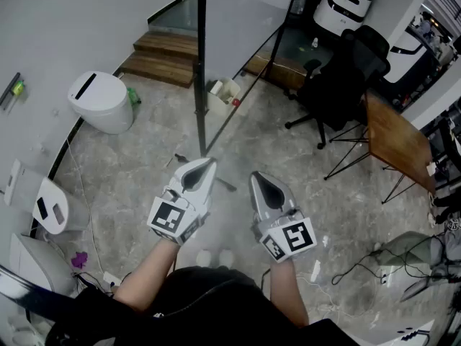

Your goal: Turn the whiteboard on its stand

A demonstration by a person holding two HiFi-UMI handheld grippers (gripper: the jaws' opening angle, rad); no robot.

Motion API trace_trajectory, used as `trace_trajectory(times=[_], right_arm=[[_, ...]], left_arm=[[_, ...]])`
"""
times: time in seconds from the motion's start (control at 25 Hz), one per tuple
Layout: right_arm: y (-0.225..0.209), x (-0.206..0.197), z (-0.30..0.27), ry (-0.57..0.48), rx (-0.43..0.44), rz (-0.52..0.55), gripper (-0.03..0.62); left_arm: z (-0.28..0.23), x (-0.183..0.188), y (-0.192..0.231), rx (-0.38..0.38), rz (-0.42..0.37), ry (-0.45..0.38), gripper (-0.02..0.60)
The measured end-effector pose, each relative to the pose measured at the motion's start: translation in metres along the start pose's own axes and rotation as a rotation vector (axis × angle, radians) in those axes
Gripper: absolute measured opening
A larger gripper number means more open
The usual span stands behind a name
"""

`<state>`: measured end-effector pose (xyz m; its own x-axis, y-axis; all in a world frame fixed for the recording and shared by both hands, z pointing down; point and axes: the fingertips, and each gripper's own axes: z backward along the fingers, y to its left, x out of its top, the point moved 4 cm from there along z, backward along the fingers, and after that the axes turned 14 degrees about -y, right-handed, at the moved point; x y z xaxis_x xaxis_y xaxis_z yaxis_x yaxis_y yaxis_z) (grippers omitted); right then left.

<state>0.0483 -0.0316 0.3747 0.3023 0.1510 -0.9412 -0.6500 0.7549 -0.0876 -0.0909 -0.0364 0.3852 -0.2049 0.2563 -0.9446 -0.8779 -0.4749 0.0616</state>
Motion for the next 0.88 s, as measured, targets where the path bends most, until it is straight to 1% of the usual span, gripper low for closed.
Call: trace_trajectory(times=[0.08,0.2,0.44,0.72,0.88], right_arm=[[0.004,0.003,0.002,0.004,0.001,0.006,0.009],[0.008,0.008,0.005,-0.001,0.0,0.012,0.009],[0.007,0.013,0.012,-0.007,0.007,0.014,0.009],[0.007,0.017,0.018,-0.019,0.049,-0.021,0.009],[0.004,0.016,0.023,-0.017,0.075,-0.035,0.009]], left_arm=[[0.008,0.003,-0.001,-0.016,-0.026,0.004,0.003],[0.015,0.006,-0.003,-0.016,-0.04,0.005,0.003],[0.015,0.01,-0.011,-0.013,-0.038,-0.008,0.003],[0.016,0.016,-0.017,0.024,-0.001,-0.011,0.003],[0.018,0.006,-0.018,0.029,-0.024,0.003,0.003]])
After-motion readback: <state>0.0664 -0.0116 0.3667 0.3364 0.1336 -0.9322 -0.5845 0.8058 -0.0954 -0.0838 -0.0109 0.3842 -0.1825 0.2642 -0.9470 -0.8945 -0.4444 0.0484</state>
